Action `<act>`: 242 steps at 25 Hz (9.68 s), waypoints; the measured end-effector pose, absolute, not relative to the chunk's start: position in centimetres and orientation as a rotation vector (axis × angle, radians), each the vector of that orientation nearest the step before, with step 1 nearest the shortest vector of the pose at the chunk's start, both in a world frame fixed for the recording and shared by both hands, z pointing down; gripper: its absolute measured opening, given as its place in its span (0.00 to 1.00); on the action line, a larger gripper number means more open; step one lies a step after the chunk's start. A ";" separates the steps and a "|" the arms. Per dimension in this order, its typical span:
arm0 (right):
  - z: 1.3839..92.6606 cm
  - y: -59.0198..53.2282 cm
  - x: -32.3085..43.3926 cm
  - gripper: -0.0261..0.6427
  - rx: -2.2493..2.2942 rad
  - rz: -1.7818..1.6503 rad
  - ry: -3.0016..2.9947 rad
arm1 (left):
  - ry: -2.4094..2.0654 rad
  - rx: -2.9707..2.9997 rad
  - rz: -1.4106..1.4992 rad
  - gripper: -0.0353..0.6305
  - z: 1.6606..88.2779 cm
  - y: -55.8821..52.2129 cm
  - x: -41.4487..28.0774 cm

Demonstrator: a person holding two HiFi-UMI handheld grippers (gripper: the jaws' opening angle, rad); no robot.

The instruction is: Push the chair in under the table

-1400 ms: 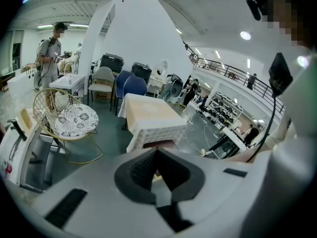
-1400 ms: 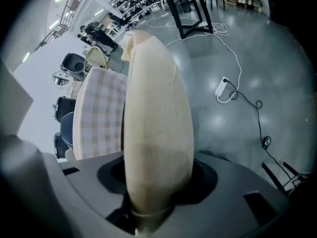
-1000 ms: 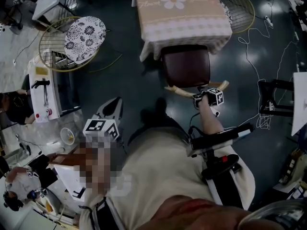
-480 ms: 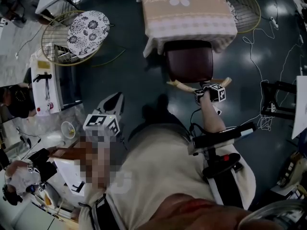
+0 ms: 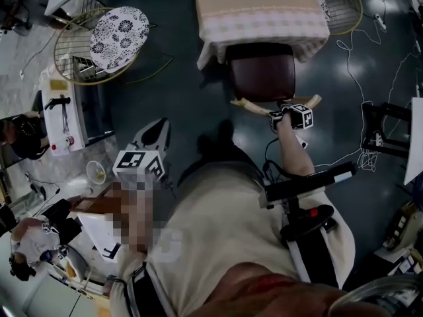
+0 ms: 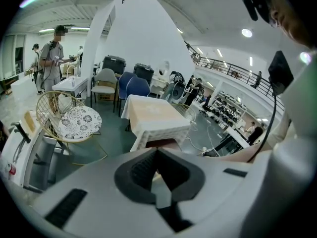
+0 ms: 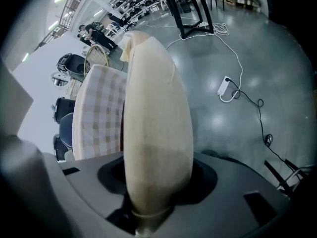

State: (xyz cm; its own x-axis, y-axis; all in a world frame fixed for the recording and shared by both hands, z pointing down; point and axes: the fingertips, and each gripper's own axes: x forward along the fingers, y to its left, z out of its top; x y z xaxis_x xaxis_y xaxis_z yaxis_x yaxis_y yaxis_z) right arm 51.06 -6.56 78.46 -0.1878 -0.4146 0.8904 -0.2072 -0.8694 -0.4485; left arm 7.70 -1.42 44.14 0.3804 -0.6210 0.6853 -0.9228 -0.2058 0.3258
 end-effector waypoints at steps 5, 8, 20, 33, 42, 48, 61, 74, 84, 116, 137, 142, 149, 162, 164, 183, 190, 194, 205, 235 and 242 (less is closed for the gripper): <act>78.6 -6.4 51.3 0.32 -1.912 -2.185 0.721 | -1.329 1.925 0.543 0.06 44.2 -1.2 7.5; 78.6 -6.6 51.2 0.32 -1.922 -2.165 0.707 | -1.331 1.923 0.538 0.06 44.3 -1.3 7.2; 78.1 -7.8 50.7 0.32 -1.911 -2.171 0.720 | -1.326 1.924 0.563 0.06 44.1 -1.1 7.2; 78.2 -9.1 50.1 0.33 -1.911 -2.148 0.704 | -1.324 1.904 0.571 0.06 44.6 -0.9 6.4; 78.5 -9.3 49.8 0.33 -1.910 -2.161 0.711 | -1.307 1.908 0.594 0.06 45.0 -1.1 6.1; 77.8 -9.7 50.5 0.33 -1.909 -2.162 0.733 | -1.316 1.896 0.597 0.06 44.8 -0.5 6.3; 77.5 -10.2 51.3 0.33 -1.918 -2.153 0.722 | -1.327 1.868 0.593 0.06 44.9 0.4 5.6; 77.6 -9.8 51.5 0.31 -1.973 -2.138 0.676 | -1.318 1.875 0.590 0.06 45.5 0.3 6.2; 78.1 -9.5 52.0 0.34 -1.983 -2.153 0.630 | -1.307 1.860 0.622 0.06 45.2 -0.5 7.0; 75.3 -9.1 52.2 0.49 -2.037 -2.356 1.169 | -1.409 1.926 0.461 0.06 42.8 -2.0 9.0; 63.6 -10.3 49.9 0.06 -2.200 -1.880 2.006 | -1.383 2.121 0.203 0.06 38.1 -0.9 7.2; 58.5 -12.0 41.9 0.06 -2.028 -1.583 2.464 | -1.417 2.122 0.144 0.06 37.0 0.2 5.0; 52.2 -11.1 29.7 0.05 -1.683 -1.274 2.780 | -1.478 2.143 0.094 0.06 35.5 3.2 0.7; 39.3 -3.4 11.2 0.05 -0.784 -1.296 2.858 | -1.518 2.153 0.022 0.06 34.6 7.8 -4.5; 37.3 -2.1 9.3 0.05 -0.642 -1.289 2.863 | -1.545 2.141 -0.018 0.06 34.4 8.0 -5.4; 34.3 1.1 6.0 0.05 -0.209 -1.377 2.832 | -1.656 1.935 0.005 0.06 37.3 8.7 -8.3; 34.8 -0.5 4.8 0.05 -0.102 -1.476 2.735 | -1.678 1.887 0.017 0.06 37.6 7.3 -9.3; 35.6 -1.7 4.2 0.05 -0.008 -1.534 2.680 | -1.668 1.873 0.066 0.06 38.0 5.8 -9.0; 34.2 -6.7 4.1 0.05 0.115 -1.527 2.664 | -1.734 1.831 0.186 0.06 37.6 0.4 -9.0; 33.0 -15.4 3.4 0.05 0.523 -1.557 2.626 | -1.903 1.655 0.188 0.06 37.4 -8.5 -9.3; 33.6 -16.5 1.3 0.05 0.435 -1.583 2.634 | -1.884 1.670 0.149 0.06 38.1 -9.8 -12.3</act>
